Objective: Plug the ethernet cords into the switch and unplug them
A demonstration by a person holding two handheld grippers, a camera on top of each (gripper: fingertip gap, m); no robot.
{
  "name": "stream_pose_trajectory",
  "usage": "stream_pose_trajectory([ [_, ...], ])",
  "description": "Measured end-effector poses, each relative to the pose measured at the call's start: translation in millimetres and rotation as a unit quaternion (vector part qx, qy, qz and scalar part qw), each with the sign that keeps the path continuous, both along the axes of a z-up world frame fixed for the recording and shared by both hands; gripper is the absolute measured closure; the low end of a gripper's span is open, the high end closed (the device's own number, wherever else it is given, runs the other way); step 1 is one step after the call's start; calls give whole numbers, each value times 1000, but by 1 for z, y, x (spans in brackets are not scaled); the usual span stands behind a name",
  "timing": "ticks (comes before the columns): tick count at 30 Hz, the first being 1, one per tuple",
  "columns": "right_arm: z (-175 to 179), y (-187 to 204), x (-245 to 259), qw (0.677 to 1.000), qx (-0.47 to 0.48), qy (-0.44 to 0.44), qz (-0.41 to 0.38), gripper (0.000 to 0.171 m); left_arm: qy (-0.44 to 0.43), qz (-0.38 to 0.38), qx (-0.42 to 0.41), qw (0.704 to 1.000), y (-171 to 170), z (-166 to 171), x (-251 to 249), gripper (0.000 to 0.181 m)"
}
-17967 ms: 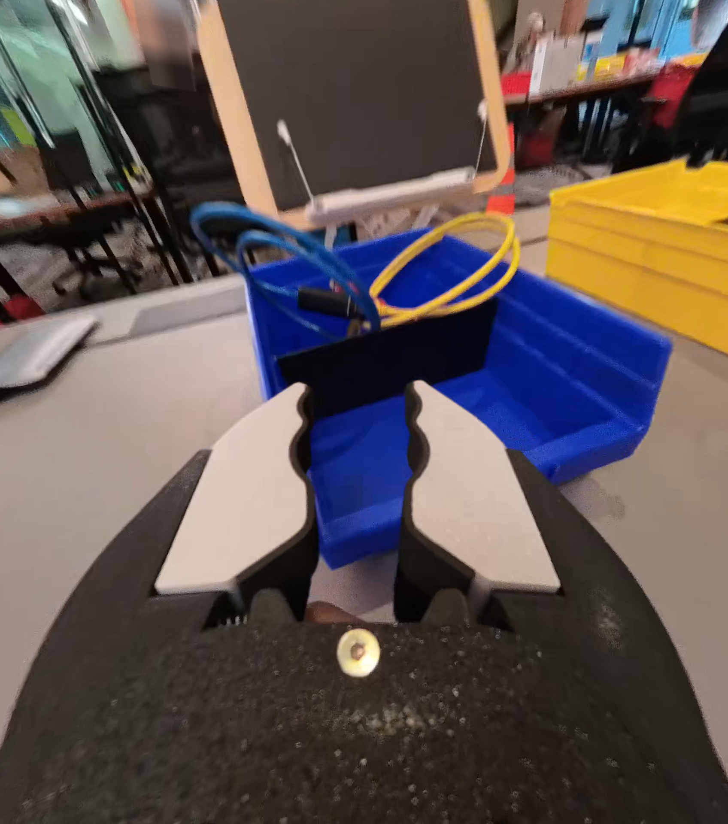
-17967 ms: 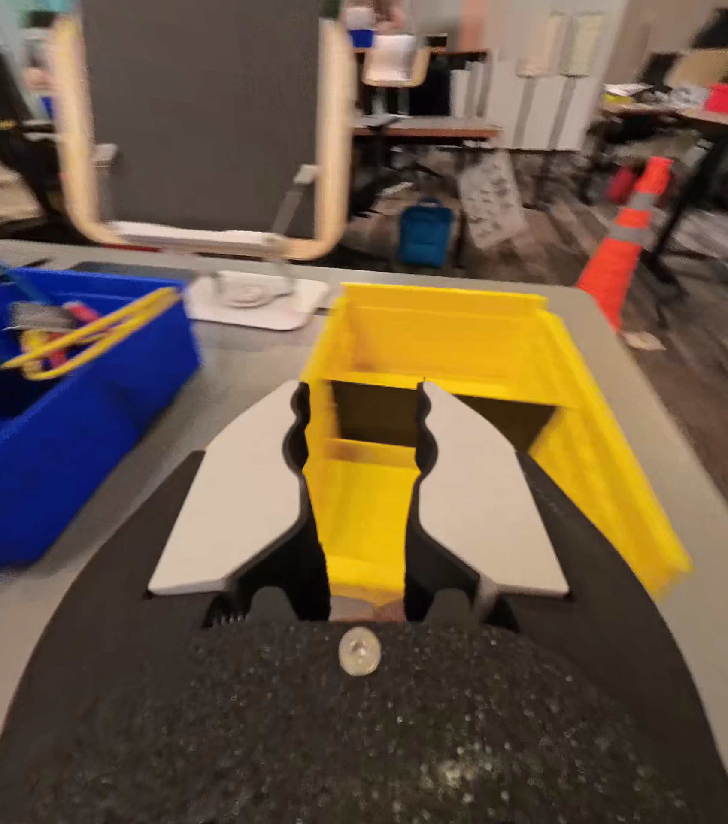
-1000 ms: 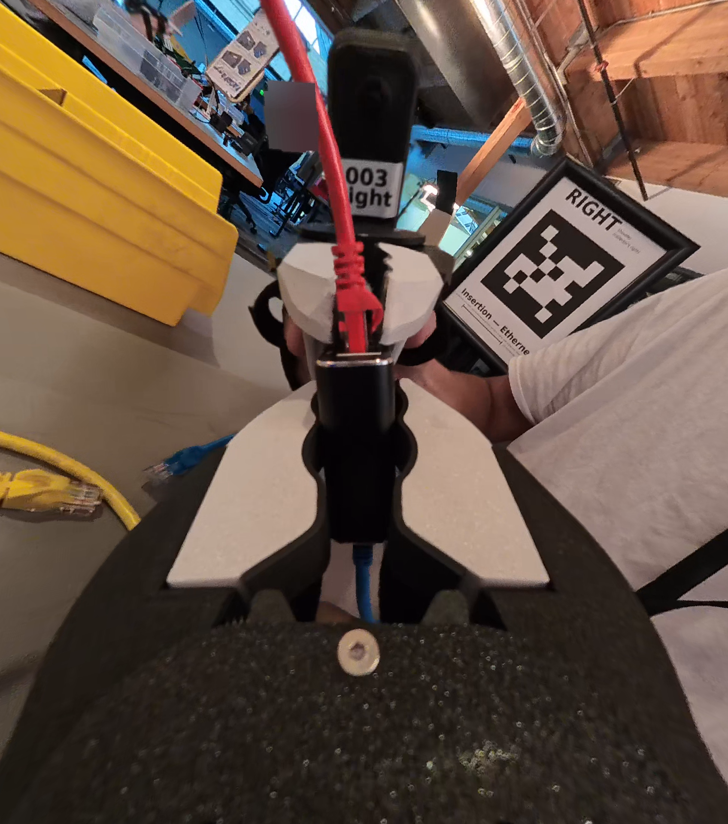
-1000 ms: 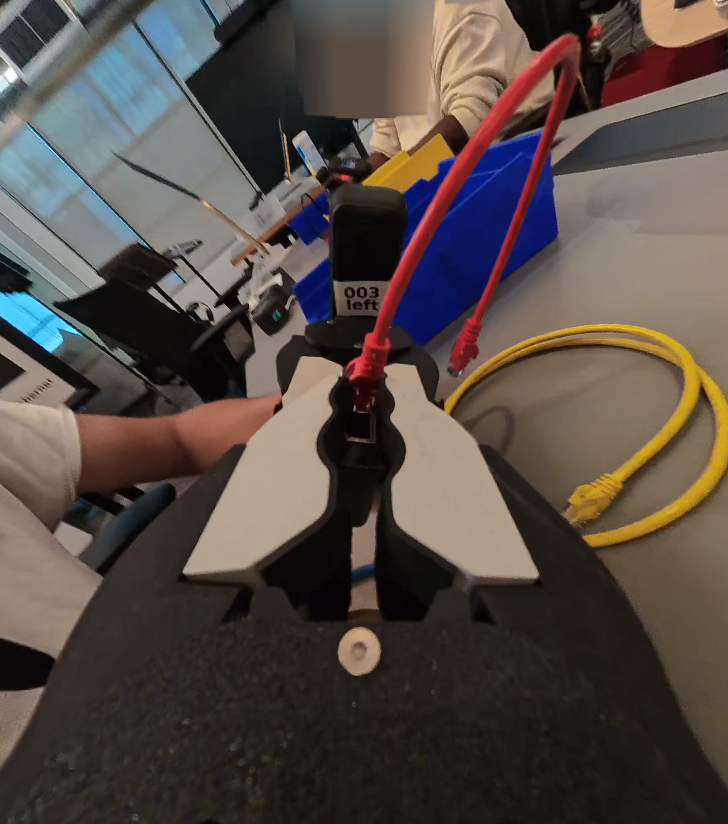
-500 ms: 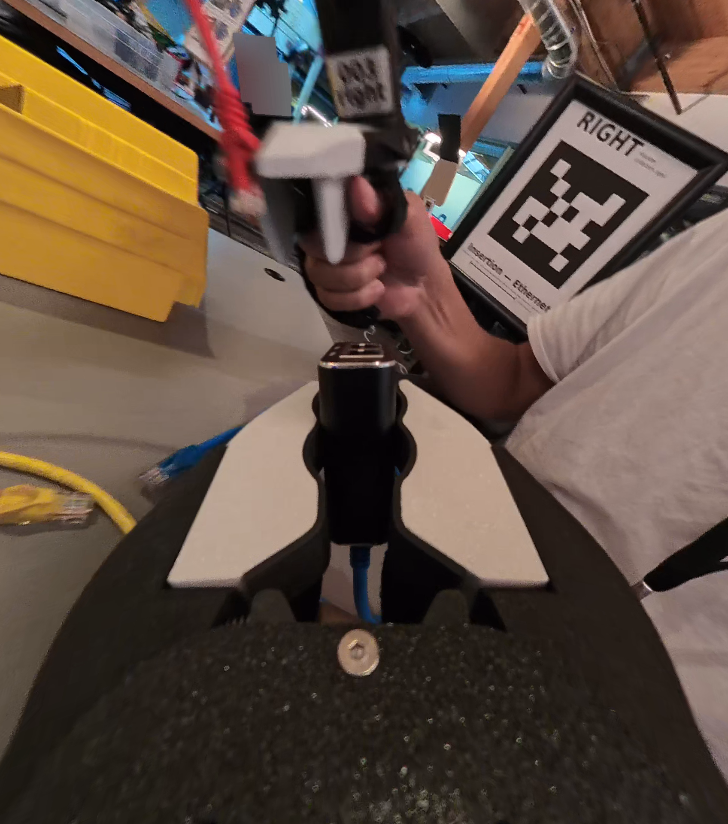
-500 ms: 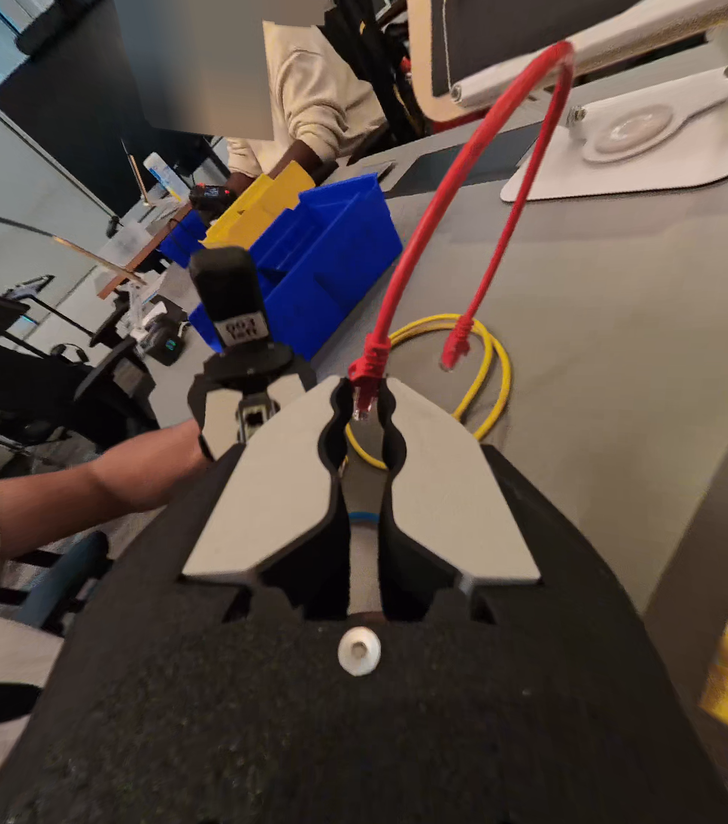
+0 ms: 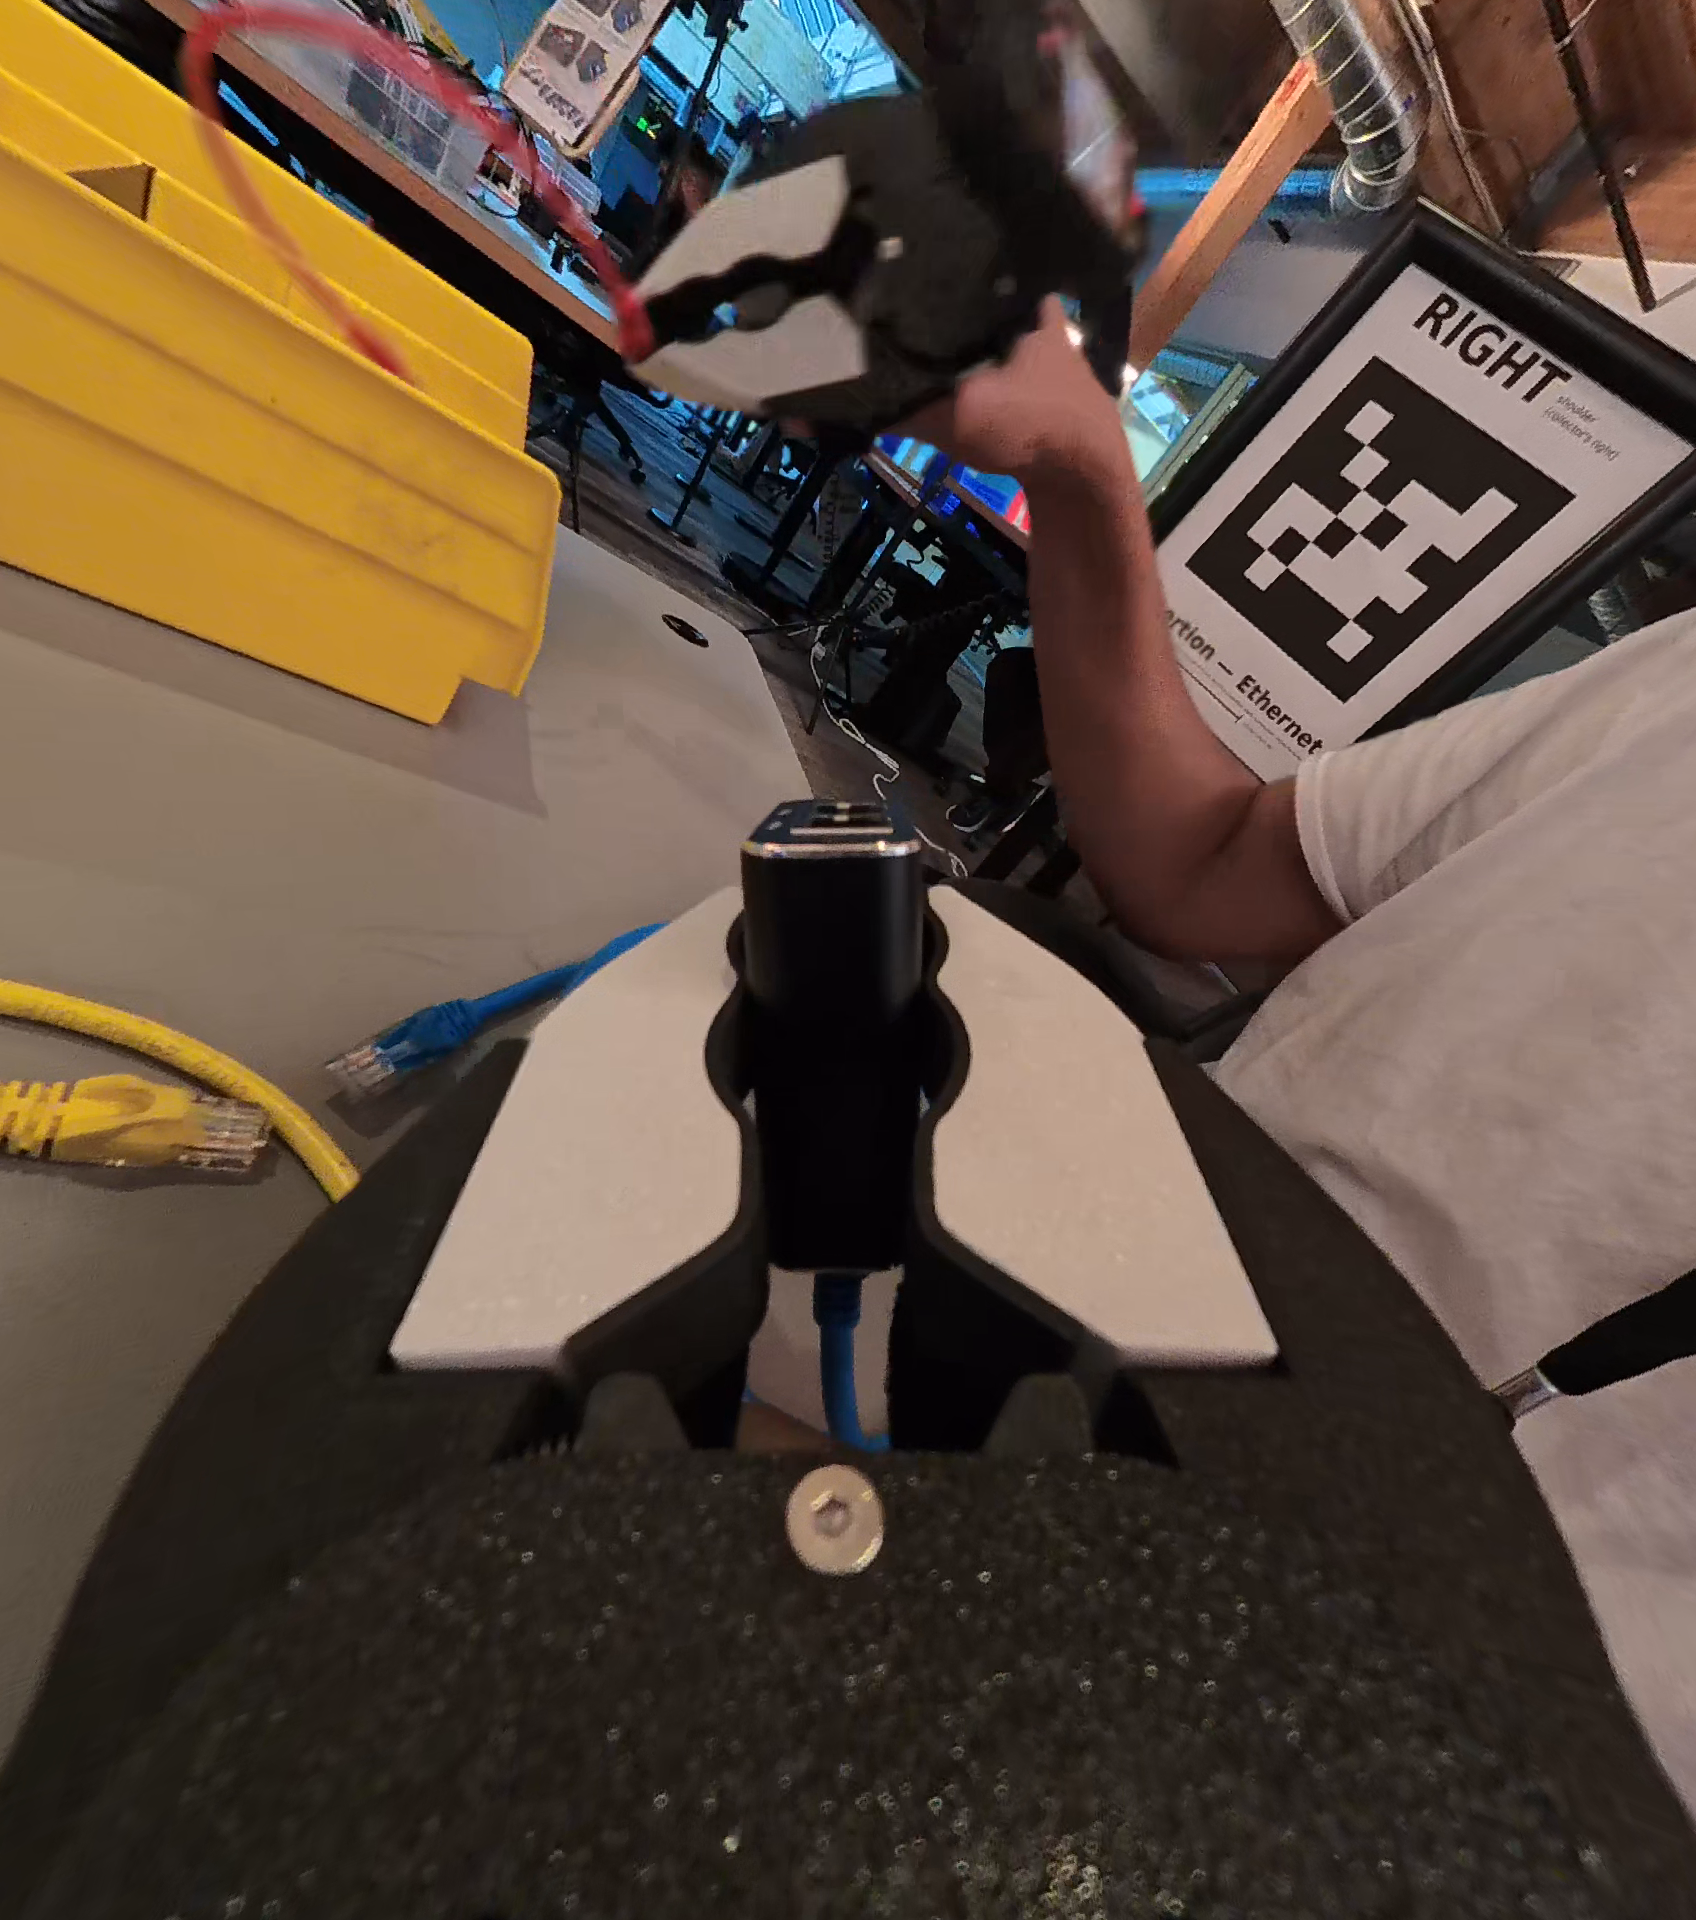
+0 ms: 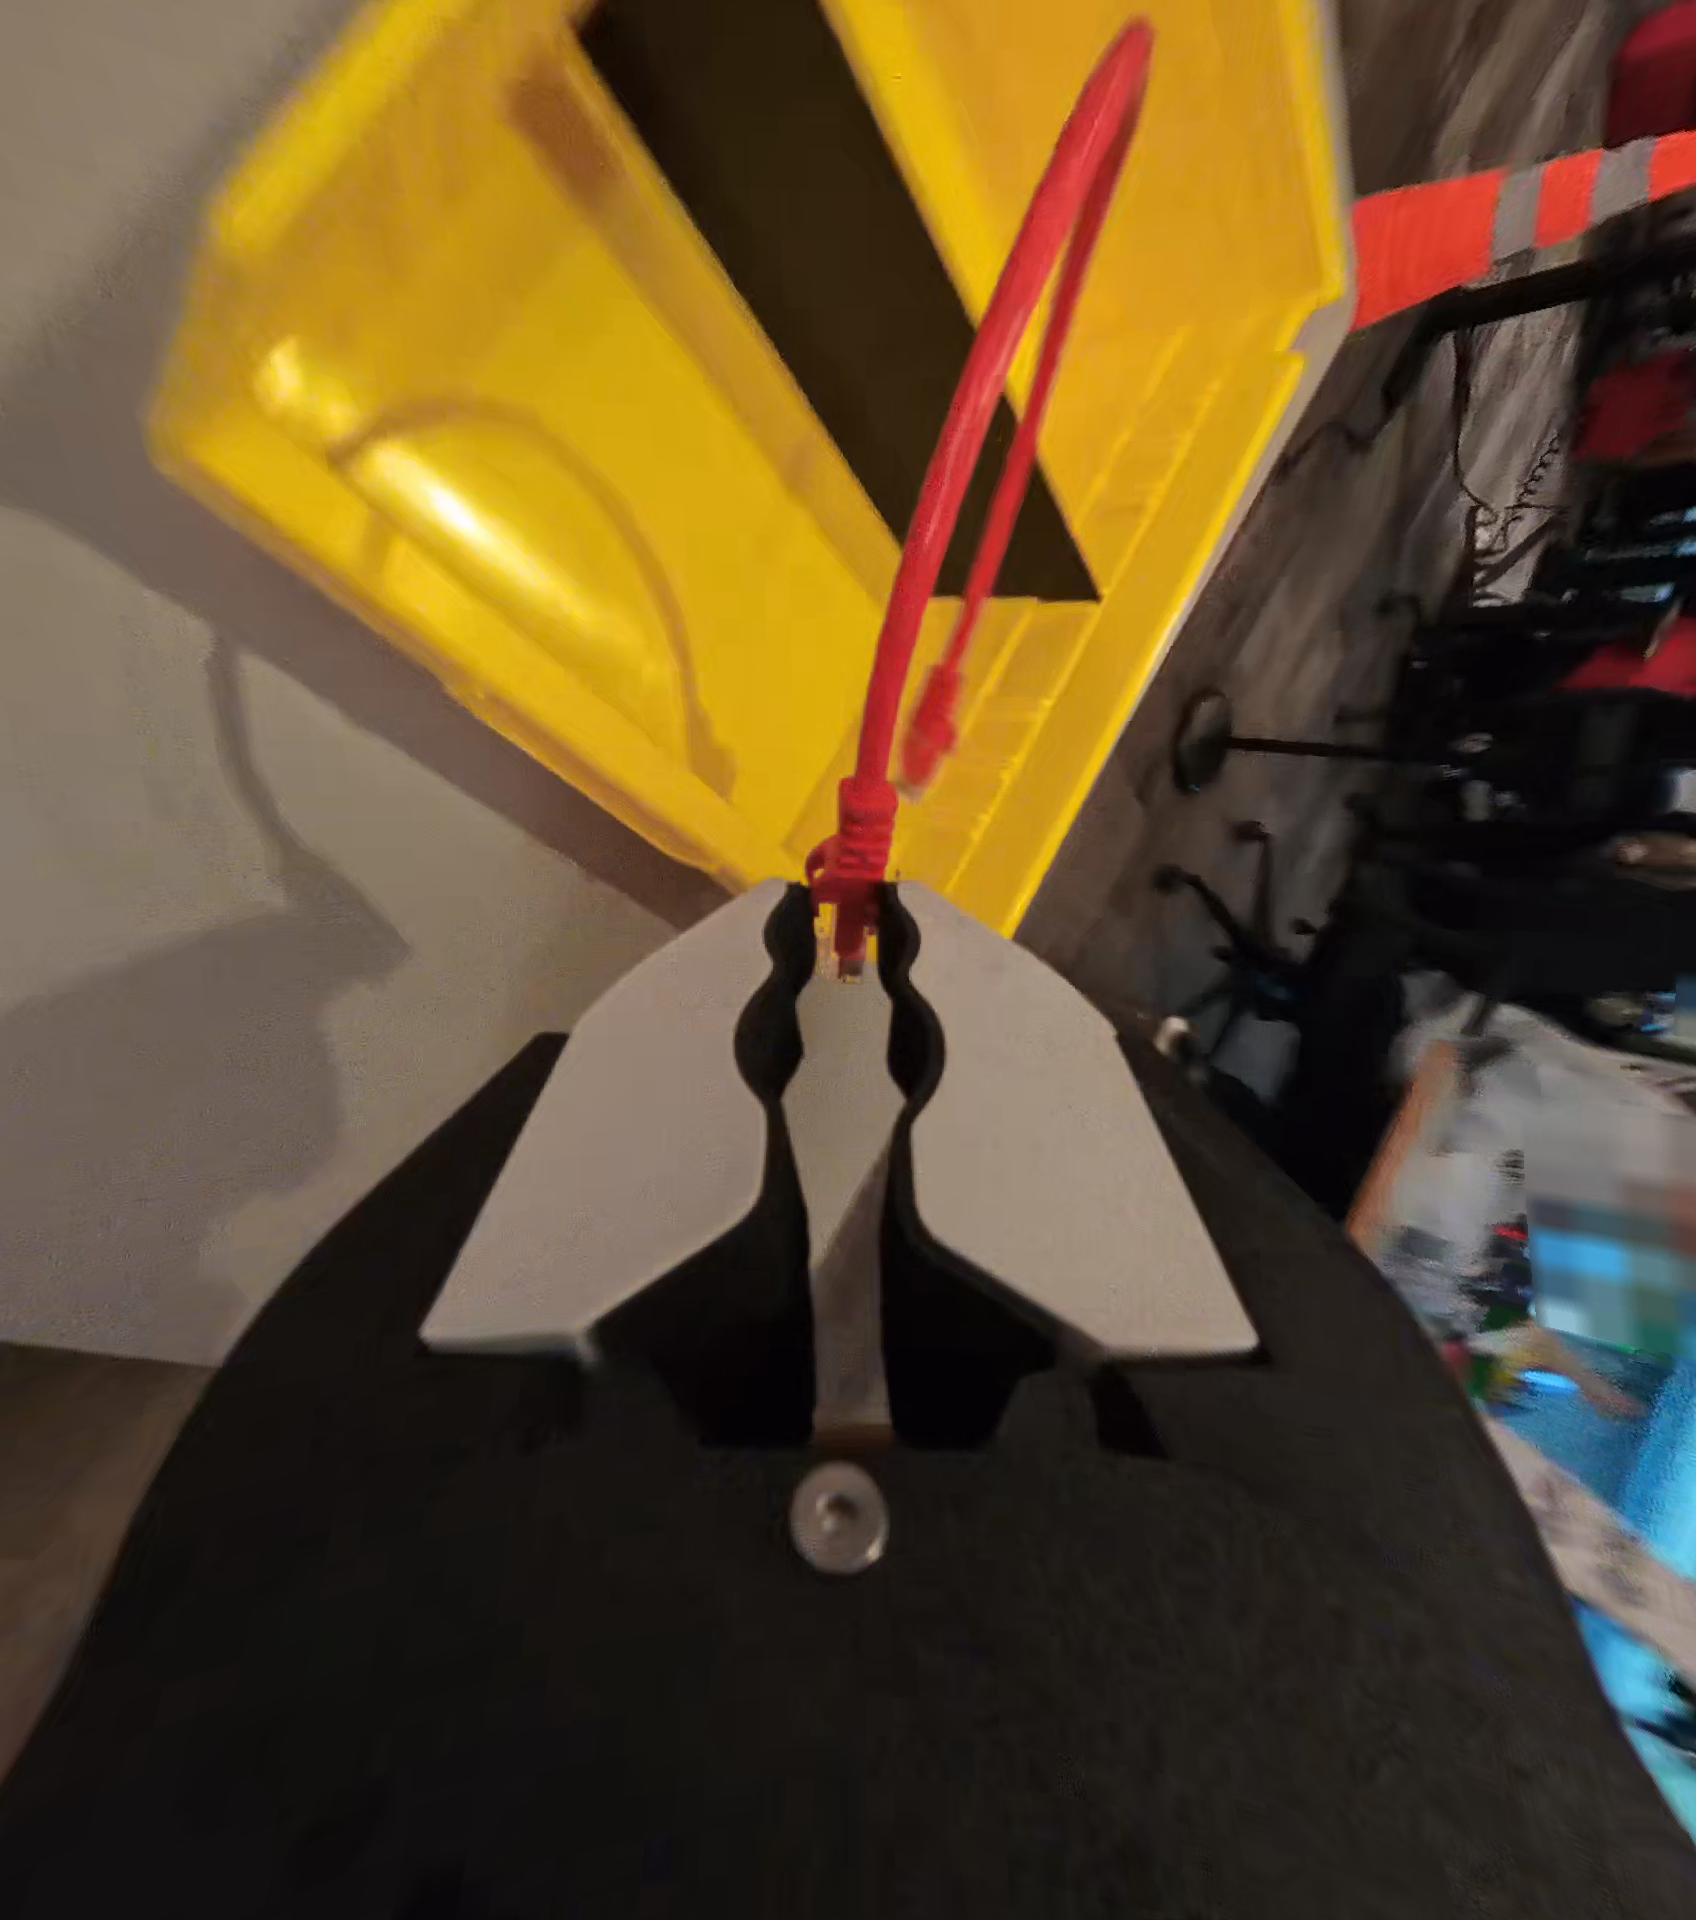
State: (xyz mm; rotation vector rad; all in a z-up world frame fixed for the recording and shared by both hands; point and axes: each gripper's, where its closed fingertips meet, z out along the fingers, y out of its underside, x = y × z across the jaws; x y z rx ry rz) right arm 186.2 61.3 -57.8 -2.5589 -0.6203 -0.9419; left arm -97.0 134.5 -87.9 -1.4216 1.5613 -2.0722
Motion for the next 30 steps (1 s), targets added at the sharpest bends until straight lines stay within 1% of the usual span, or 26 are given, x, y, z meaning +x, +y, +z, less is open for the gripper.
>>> stream_pose_trajectory([
  [1,-14,6,7,999,-33,-15,14,158,0,-1,1,1000,-1,0,0,155],
  [3,-42,16,13,995,-94,-2,19,158,-2,-4,1,1000,-3,1,-1,155],
  [5,-55,27,18,991,-127,-10,30,155,-3,-3,1,1000,-3,2,-1,155],
  [6,-59,32,13,991,-128,16,35,153,-2,-4,1,1000,-3,2,-1,155],
  [8,-71,35,-3,983,-144,114,25,150,-1,-2,-2,1000,-2,2,-1,155],
  [9,-72,38,-3,980,-144,134,14,141,-1,-2,-7,1000,-2,3,-1,155],
  [12,-73,40,-5,974,-123,193,-7,135,-3,2,-22,1000,1,5,-1,155],
  [14,-62,45,-8,975,-75,209,-11,129,-4,4,-41,999,5,9,-1,155],
  [15,-53,50,-20,972,-40,230,5,126,-5,6,-57,998,8,11,-1,155],
  [17,-29,67,-66,958,43,272,80,120,-5,7,-93,996,13,16,-2,156],
  [18,-16,74,-98,942,87,298,129,117,-5,8,-111,994,16,18,-2,155],
  [19,-5,81,-136,919,125,330,177,114,-4,8,-126,992,18,20,-2,156],
  [21,3,84,-214,868,162,390,261,107,-4,7,-151,989,20,23,-2,155],
  [22,0,85,-246,854,172,397,290,96,-3,7,-162,987,22,24,-2,156],
  [24,-14,88,-287,851,183,365,332,94,-1,6,-186,983,25,25,-2,155],
  [25,-18,93,-295,855,201,336,340,94,3,6,-199,980,27,24,-2,155],
  [26,-19,99,-300,855,224,315,346,98,11,5,-209,978,28,23,-1,156],
  [27,-19,106,-300,857,242,295,346,100,20,4,-214,977,29,20,-1,156],
  [28,-23,110,-301,860,244,284,346,99,28,4,-217,976,29,18,0,156],
  [30,-35,114,-304,871,218,269,349,96,39,4,-223,974,29,15,1,156],
])
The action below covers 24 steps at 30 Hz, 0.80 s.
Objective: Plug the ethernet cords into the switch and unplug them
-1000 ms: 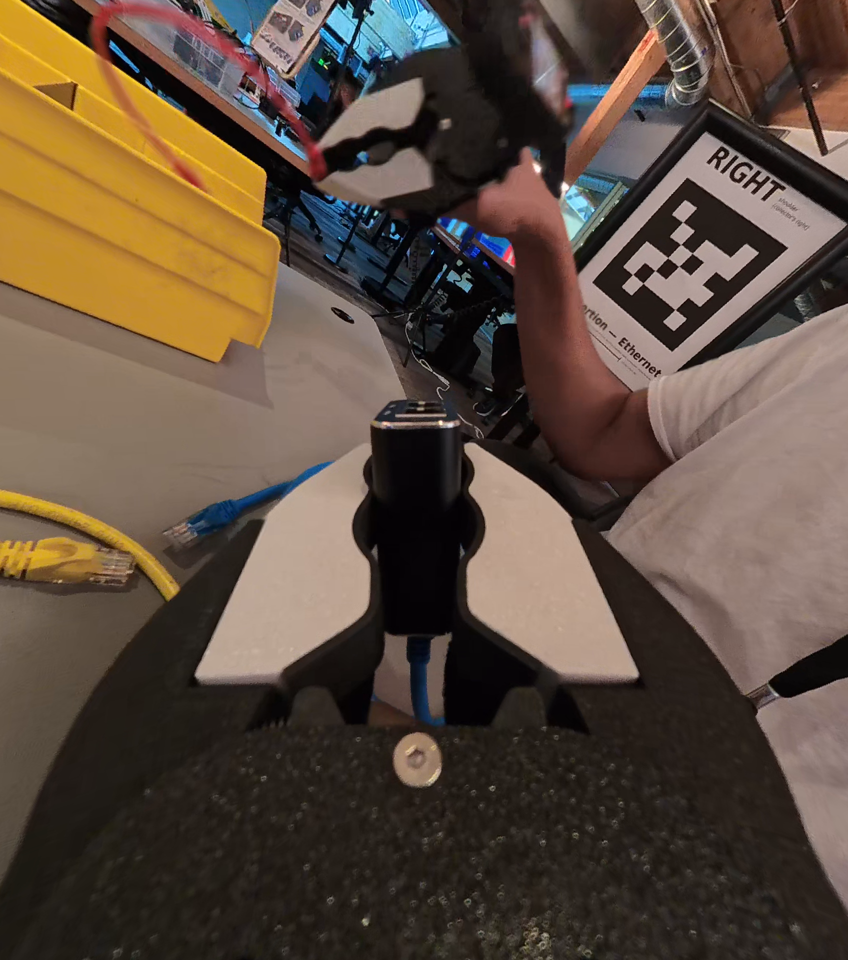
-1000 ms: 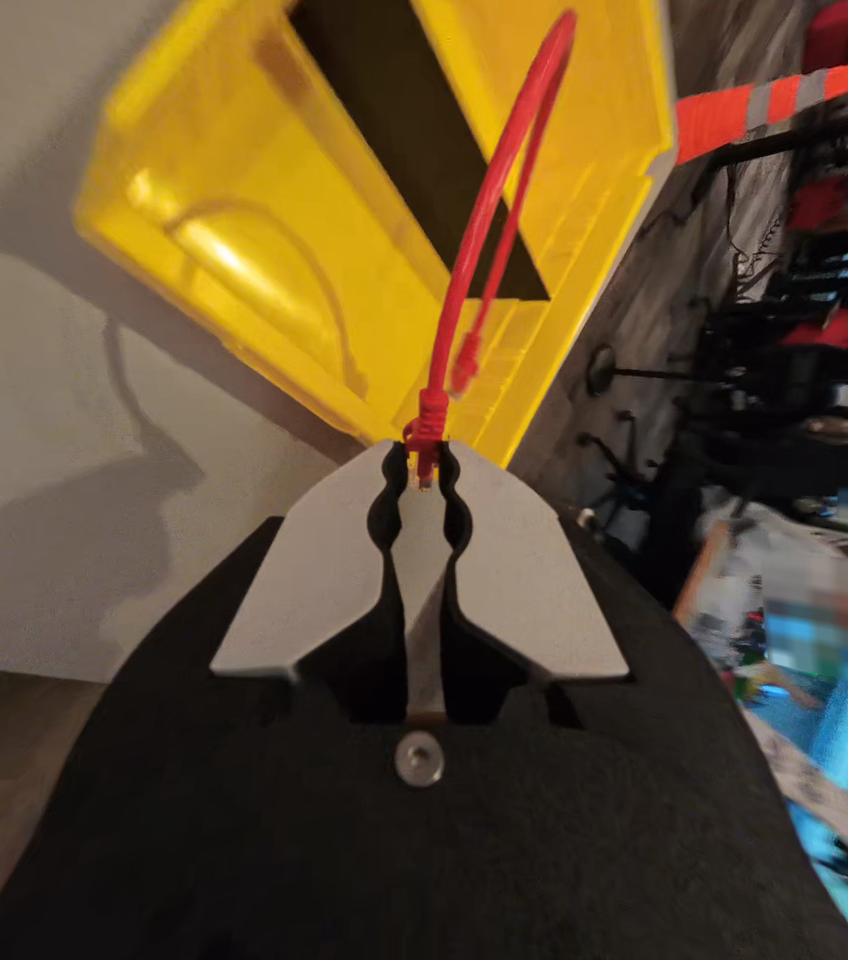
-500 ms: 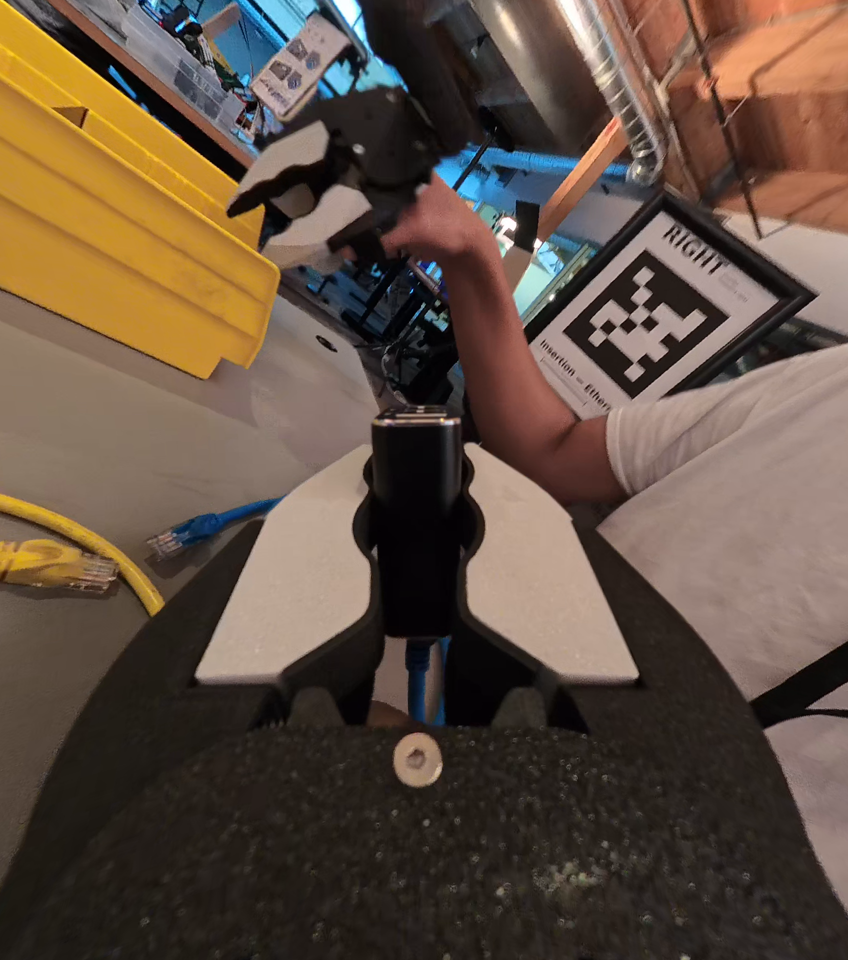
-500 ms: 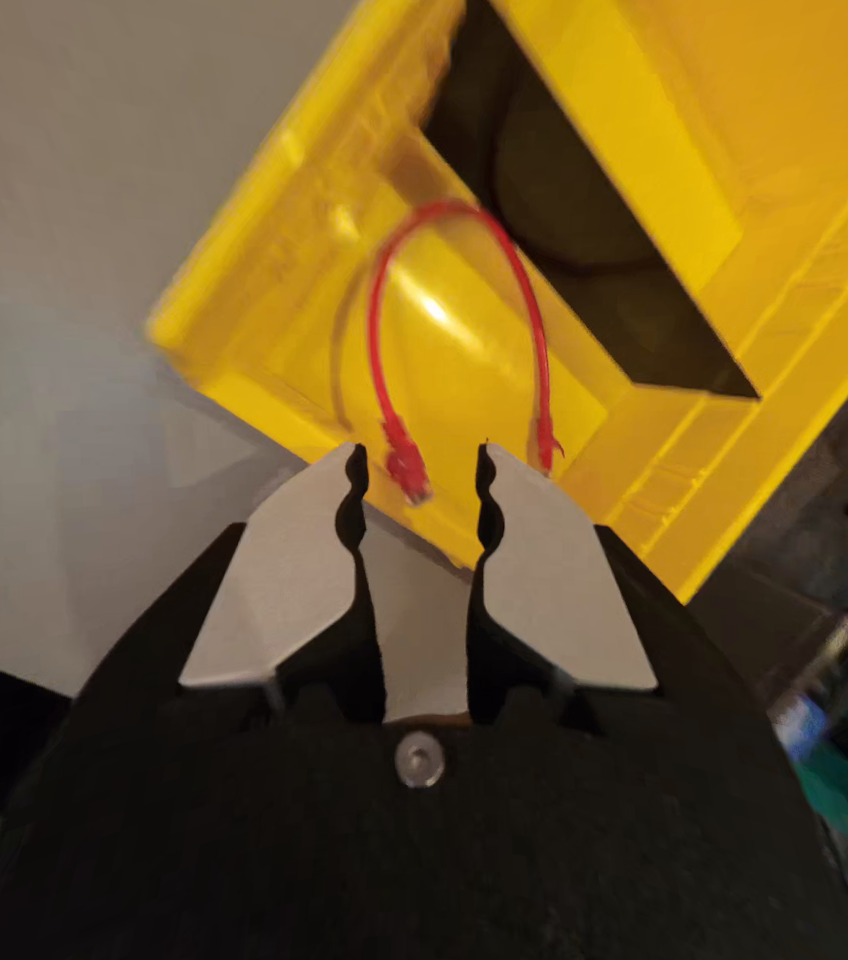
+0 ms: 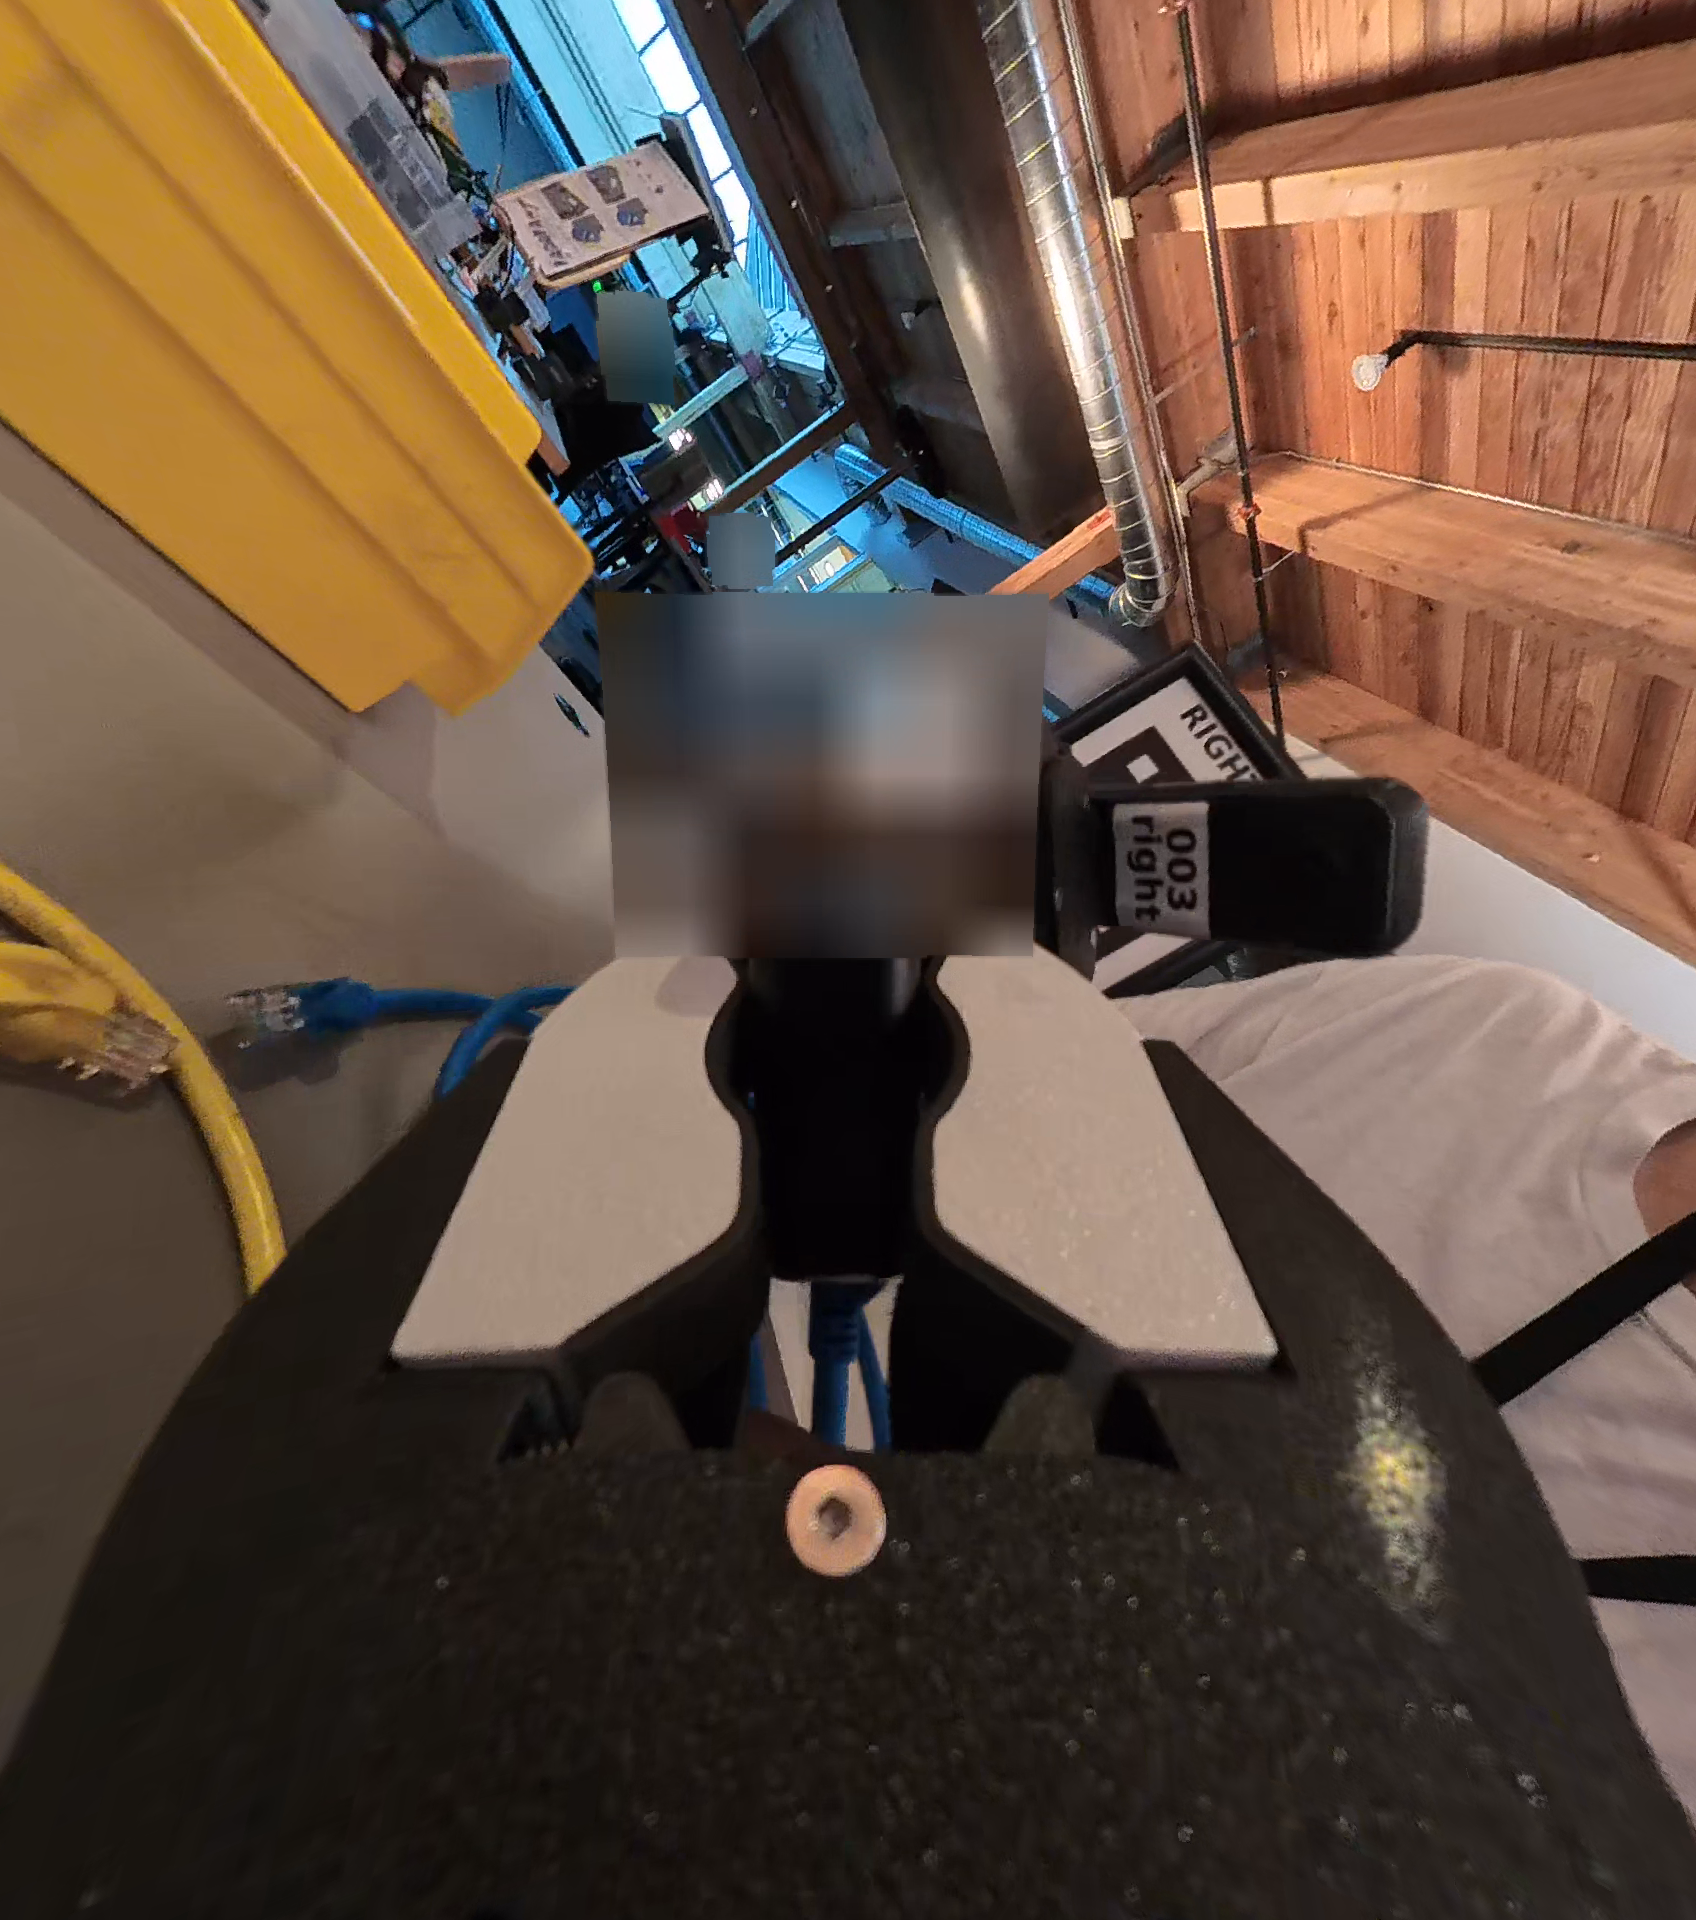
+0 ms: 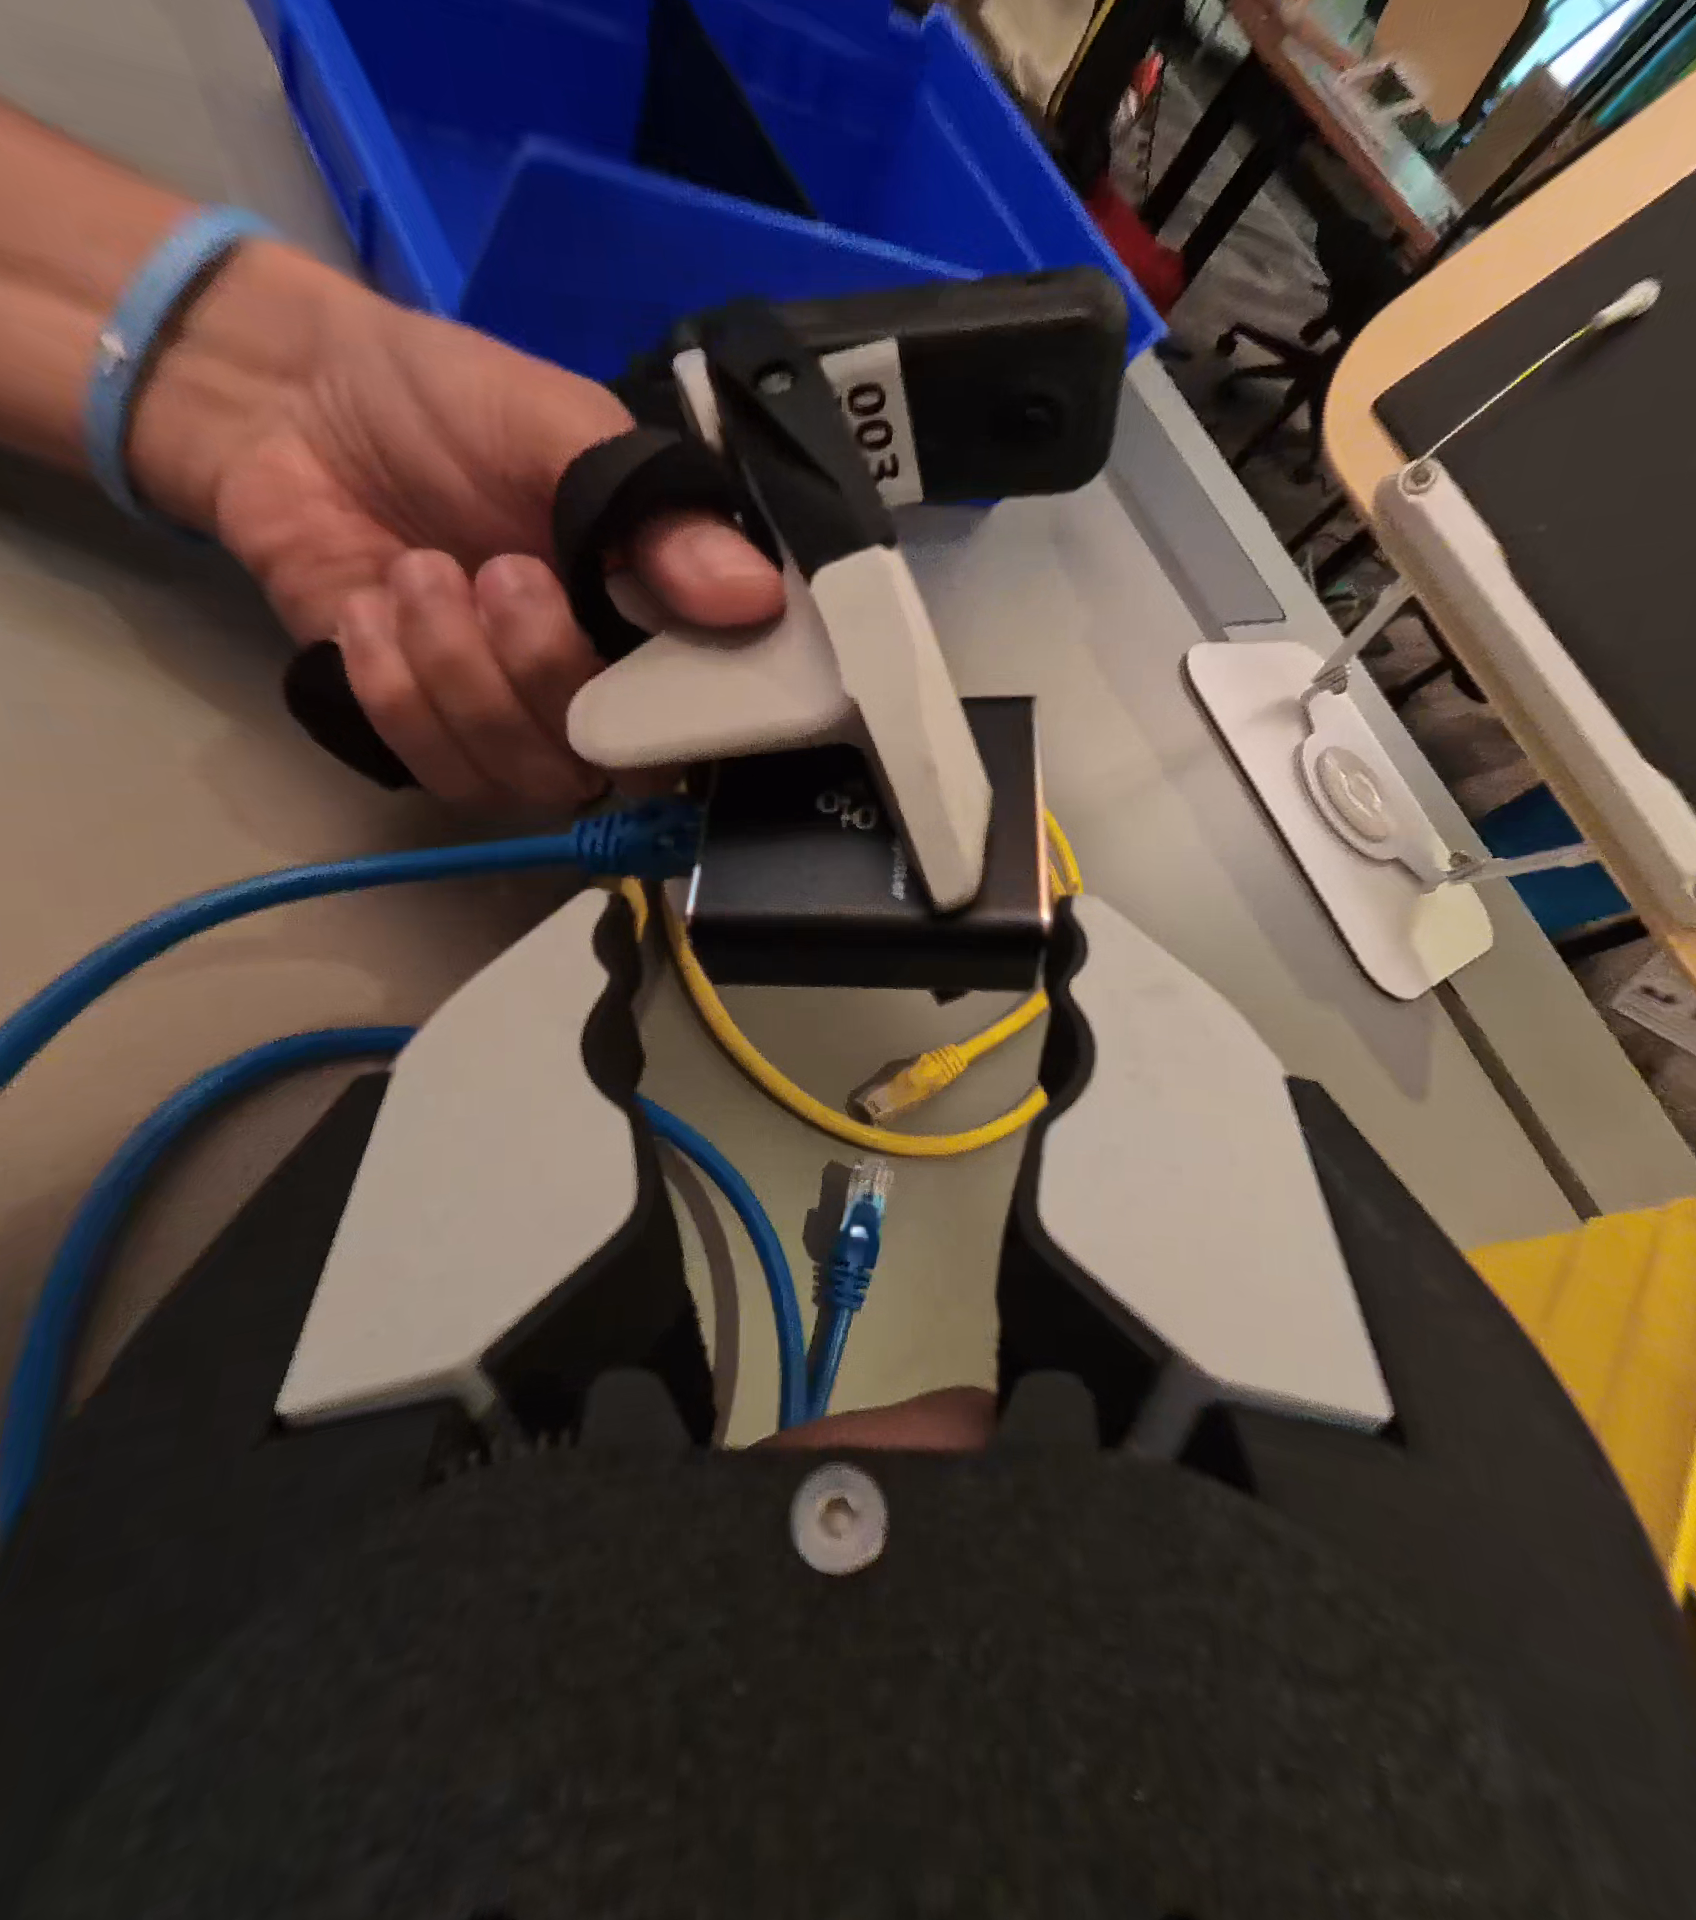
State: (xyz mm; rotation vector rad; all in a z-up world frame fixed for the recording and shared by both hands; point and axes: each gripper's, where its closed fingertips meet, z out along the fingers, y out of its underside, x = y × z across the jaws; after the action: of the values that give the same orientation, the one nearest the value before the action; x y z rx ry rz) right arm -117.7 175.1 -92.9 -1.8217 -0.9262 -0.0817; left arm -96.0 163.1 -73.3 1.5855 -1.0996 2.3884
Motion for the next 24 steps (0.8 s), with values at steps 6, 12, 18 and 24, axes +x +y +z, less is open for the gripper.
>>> stream_pose_trajectory([
  [6,-22,14,12,998,-42,-19,-42,102,52,40,32,997,8,-18,10,150],
  [12,-9,25,60,974,-100,160,-126,102,17,109,119,987,25,-6,8,142],
  [18,23,17,78,920,-167,338,-106,102,-30,234,189,953,59,12,3,149],
  [24,17,21,69,886,-226,389,-110,102,-65,342,570,744,45,8,8,147],
])
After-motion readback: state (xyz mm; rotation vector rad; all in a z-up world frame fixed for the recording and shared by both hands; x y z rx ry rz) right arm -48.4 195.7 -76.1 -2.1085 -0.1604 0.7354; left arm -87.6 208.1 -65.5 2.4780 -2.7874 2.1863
